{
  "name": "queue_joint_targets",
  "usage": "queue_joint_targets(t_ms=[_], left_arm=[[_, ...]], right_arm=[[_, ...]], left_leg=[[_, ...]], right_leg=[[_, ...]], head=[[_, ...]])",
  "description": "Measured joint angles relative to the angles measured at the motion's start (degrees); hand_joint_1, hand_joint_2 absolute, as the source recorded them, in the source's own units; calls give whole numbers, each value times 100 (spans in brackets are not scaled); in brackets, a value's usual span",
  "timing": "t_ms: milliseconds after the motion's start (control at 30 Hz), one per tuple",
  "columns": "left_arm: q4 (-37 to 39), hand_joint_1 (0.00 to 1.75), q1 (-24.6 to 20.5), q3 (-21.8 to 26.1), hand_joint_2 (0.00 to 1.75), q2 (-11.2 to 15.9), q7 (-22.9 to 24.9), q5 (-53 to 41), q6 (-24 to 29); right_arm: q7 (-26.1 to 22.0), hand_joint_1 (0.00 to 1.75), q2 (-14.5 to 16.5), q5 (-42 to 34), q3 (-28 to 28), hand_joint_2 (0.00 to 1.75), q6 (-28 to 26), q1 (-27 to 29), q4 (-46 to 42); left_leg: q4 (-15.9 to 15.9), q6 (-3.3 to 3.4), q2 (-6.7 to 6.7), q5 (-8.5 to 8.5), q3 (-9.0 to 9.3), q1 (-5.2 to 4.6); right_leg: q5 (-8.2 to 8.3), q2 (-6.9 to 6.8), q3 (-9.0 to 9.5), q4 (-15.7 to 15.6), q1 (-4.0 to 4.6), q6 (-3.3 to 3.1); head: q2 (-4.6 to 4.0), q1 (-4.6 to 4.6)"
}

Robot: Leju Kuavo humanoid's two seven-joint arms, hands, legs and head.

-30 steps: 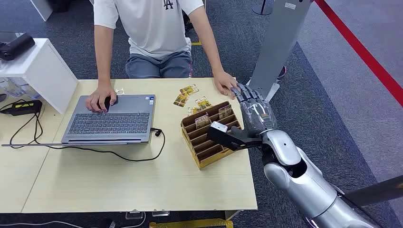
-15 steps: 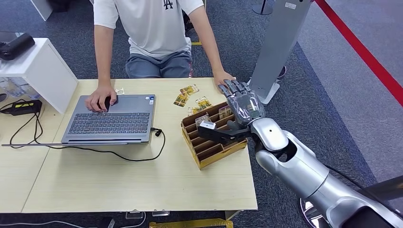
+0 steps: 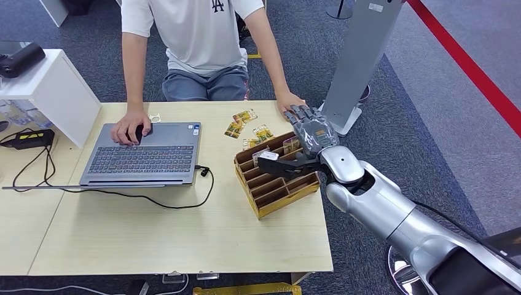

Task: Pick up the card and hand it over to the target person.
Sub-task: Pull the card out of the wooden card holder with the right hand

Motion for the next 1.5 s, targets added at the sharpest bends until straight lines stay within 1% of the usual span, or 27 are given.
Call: queue_joint_targets(t_ms=[67, 267, 333, 367, 400, 500, 533, 567, 700, 733, 800, 1000, 1300, 1433, 1500], left_arm=[[1, 0, -2, 0, 0, 1, 1, 1, 0], [-2, 0, 3, -2, 0, -8, -3, -1, 9], [0, 0, 3, -6, 0, -9, -3, -5, 12], [0, 0, 3, -9, 0, -9, -3, -7, 14], [0, 0, 5, -10, 0, -10, -3, -8, 15], [-2, 0, 7, -8, 0, -10, -3, -3, 12], [-3, 0, 6, -6, 0, -10, -4, -1, 10], [-3, 0, 6, -5, 0, -11, -4, 1, 9], [-7, 0, 8, 5, 0, -16, -4, 12, 7], [-6, 0, 8, 8, 0, -17, -4, 15, 7], [-5, 0, 8, 12, 0, -19, -4, 21, 6], [-7, 0, 9, 19, 0, -24, -4, 30, 6], [-6, 0, 9, 20, 0, -23, -4, 31, 6], [-6, 0, 9, 21, 0, -21, -4, 31, 6], [-6, 0, 9, 21, 0, -22, -4, 31, 6]], right_arm=[[4, 28, 5, -14, 4, 175, -6, -6, 25], [7, 51, 30, -51, 8, 175, -30, -28, 135], [5, 88, 38, -66, 11, 175, -40, -40, 170], [3, 102, 44, -75, 13, 175, -47, -46, 190], [0, 109, 52, -88, 20, 175, -59, -56, 217], [-9, 92, 54, -114, 49, 175, -92, -70, 239], [-10, 93, 50, -121, 58, 175, -98, -69, 228], [-10, 89, 45, -126, 64, 175, -102, -66, 216], [-12, 53, 22, -132, 121, 175, -97, -32, 89], [-10, 47, 17, -132, 144, 175, -90, -17, 41], [-8, 41, 22, -132, 183, 175, -82, 10, -37], [8, 43, 34, -122, 233, 175, -90, 35, -157], [9, 59, 27, -122, 244, 175, -91, 50, -164], [9, 69, 31, -122, 255, 175, -88, 73, -156], [10, 70, 31, -122, 257, 175, -88, 76, -154]], left_leg=[[-3, 0, -2, 1, 2, 0], [0, -1, -4, 1, -1, 0], [1, 0, -5, 2, -3, 0], [2, 0, -4, 1, -4, 0], [4, 0, -5, 0, -5, 0], [3, 0, -3, 0, -5, 0], [2, 0, -4, 1, -4, -1], [1, 0, -3, 1, -3, -1], [1, -1, -6, 1, -3, -1], [0, -1, -5, 1, -2, -1], [1, -1, -4, 0, -3, 0], [-2, -1, -3, 2, 0, 0], [1, -1, -6, 1, -4, 0], [-3, -1, -8, 3, 1, -1], [-2, -1, -8, 3, 0, -1]], right_leg=[[0, -3, 2, -3, 0, -1], [-1, -4, -2, 1, 0, -1], [0, -4, -3, 1, 0, -1], [-1, -4, -5, 2, 0, 0], [-1, -5, -6, 3, 0, 0], [-1, -3, -6, 3, 0, 0], [-1, -4, -5, 2, 0, 0], [-1, -3, -4, 2, -1, -1], [-2, -6, -4, 2, -1, -1], [-1, -4, -3, 1, -1, -2], [-2, -4, -4, 2, 0, -1], [0, -3, -2, -1, 0, -2], [-2, -6, -5, 1, 0, -1], [-1, -7, 0, -1, -1, -3], [-1, -8, -1, -1, 0, -3]], head=[[0, 0], [0, 0], [0, 0], [0, 0], [0, 0], [0, 0], [0, 0], [0, 0], [0, 0], [0, 0], [0, 0], [0, 0], [0, 0], [0, 0], [0, 0]])
